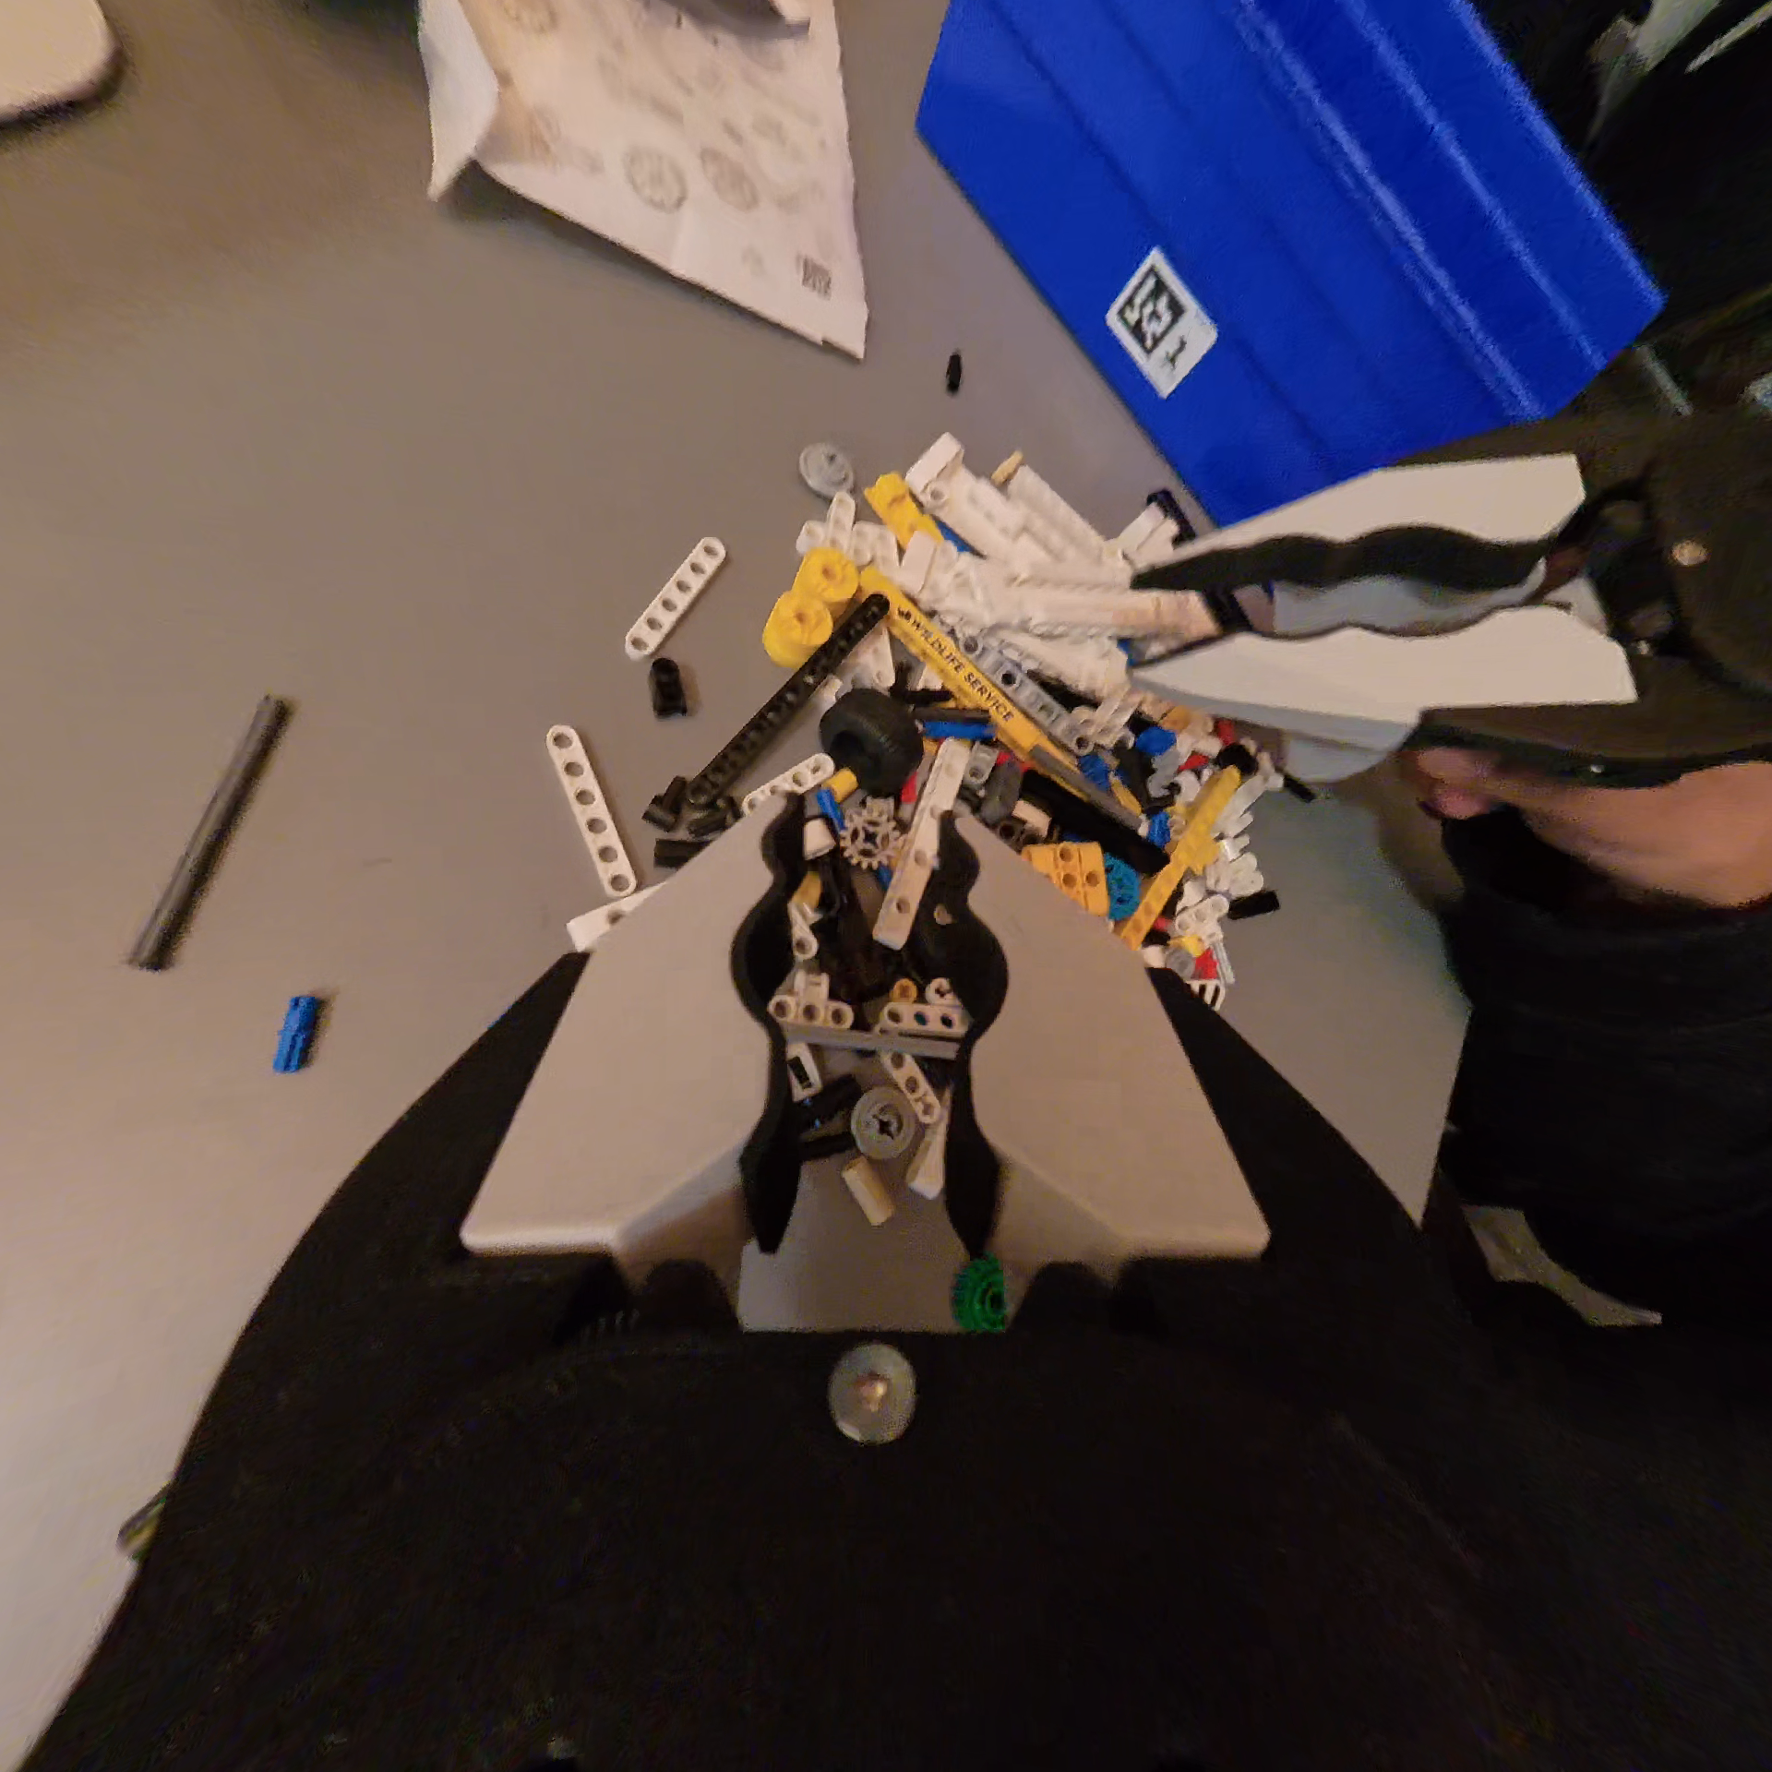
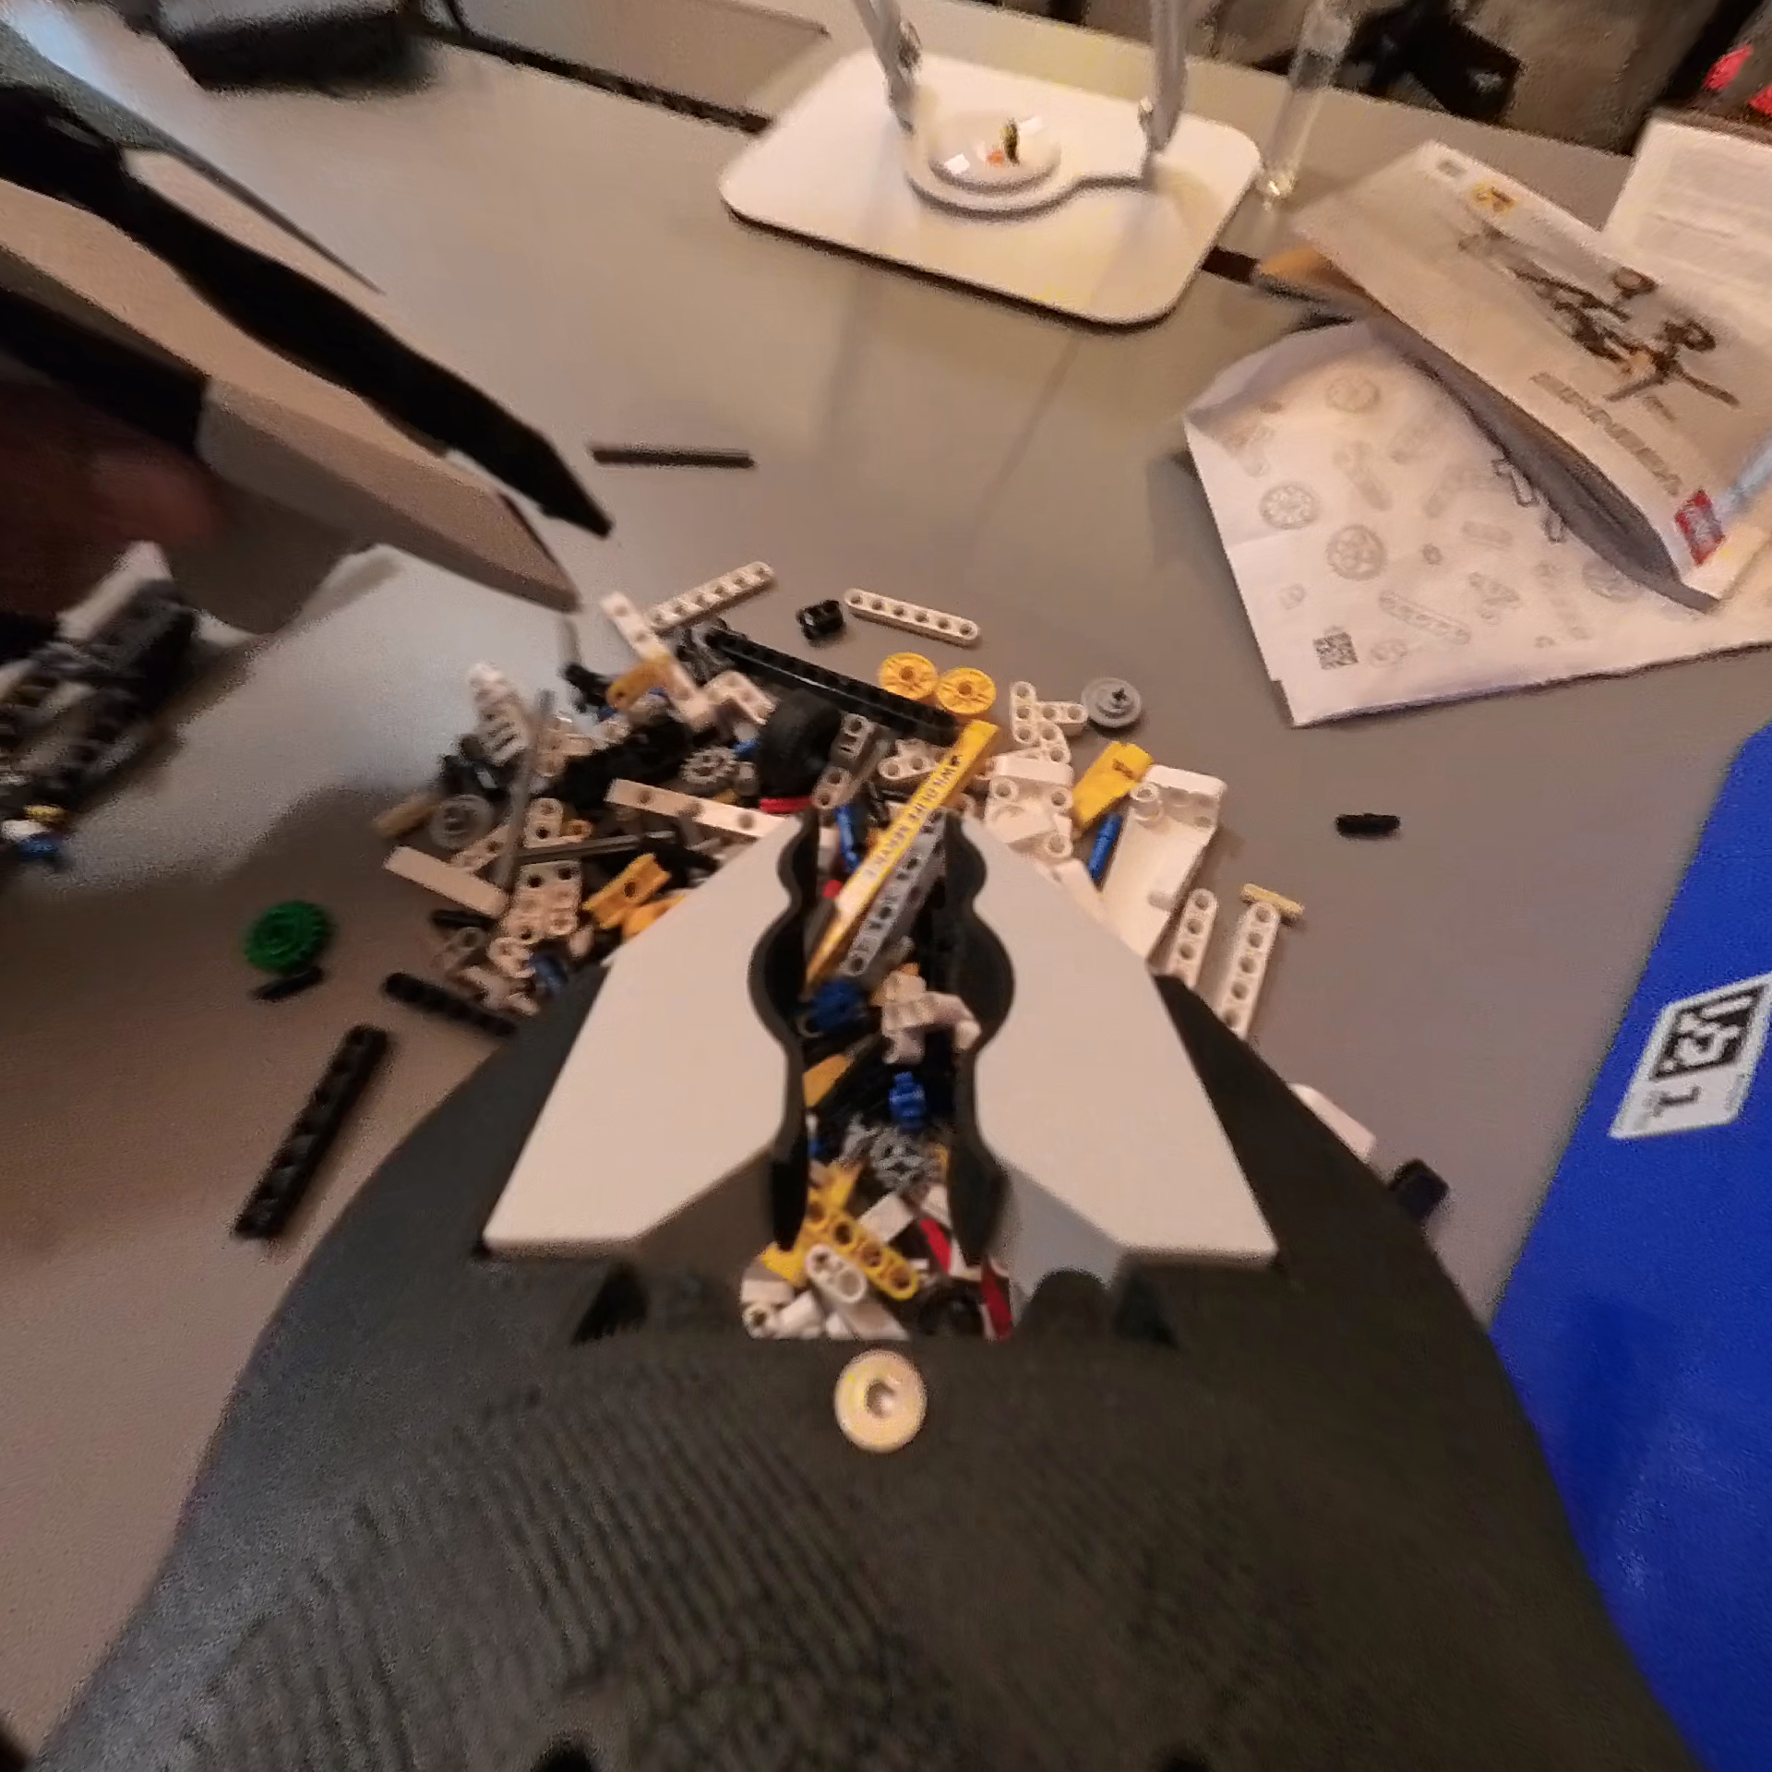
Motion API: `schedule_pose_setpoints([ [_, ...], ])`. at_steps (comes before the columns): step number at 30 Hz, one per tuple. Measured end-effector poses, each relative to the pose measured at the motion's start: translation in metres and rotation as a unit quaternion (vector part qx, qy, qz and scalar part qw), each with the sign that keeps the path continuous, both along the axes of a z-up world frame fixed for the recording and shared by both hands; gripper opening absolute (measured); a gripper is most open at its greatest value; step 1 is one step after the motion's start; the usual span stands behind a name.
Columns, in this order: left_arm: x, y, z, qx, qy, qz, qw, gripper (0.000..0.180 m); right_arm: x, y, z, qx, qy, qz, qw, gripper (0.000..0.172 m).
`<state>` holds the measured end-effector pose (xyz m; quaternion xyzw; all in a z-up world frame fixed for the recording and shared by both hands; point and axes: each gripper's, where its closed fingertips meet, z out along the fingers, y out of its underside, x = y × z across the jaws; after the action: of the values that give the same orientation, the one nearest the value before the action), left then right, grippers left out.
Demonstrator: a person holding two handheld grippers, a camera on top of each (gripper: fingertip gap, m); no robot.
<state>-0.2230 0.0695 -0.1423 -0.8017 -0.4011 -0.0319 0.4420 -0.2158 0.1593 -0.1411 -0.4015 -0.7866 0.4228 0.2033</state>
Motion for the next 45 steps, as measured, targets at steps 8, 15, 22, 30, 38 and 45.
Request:
schedule_pose_setpoints([
  [8, 0.062, -0.032, 0.051, 0.077, 0.066, 0.020, 0.995, 0.041, 0.062, -0.035, 0.025, -0.083, 0.009, 0.092, 0.992, 0.025],
  [15, 0.122, -0.098, 0.073, 0.165, 0.099, 0.104, 0.976, 0.029, 0.134, -0.086, -0.030, -0.056, -0.066, 0.154, 0.984, 0.044],
  [22, 0.146, -0.143, 0.062, 0.190, 0.086, 0.160, 0.965, 0.027, 0.134, -0.090, -0.062, 0.031, -0.073, 0.120, 0.990, 0.032],
  [30, 0.166, -0.160, 0.060, 0.216, 0.109, 0.182, 0.953, 0.026, 0.116, -0.101, -0.036, 0.057, -0.015, 0.125, 0.990, 0.005],
  [38, 0.187, -0.195, 0.057, 0.246, 0.124, 0.241, 0.931, 0.026, 0.016, -0.065, -0.026, 0.171, 0.053, 0.002, 0.984, 0.017],
  [45, 0.186, -0.207, 0.015, 0.194, 0.103, 0.282, 0.934, 0.028, 0.084, -0.144, 0.003, 0.003, 0.079, 0.135, 0.988, 0.045],
])
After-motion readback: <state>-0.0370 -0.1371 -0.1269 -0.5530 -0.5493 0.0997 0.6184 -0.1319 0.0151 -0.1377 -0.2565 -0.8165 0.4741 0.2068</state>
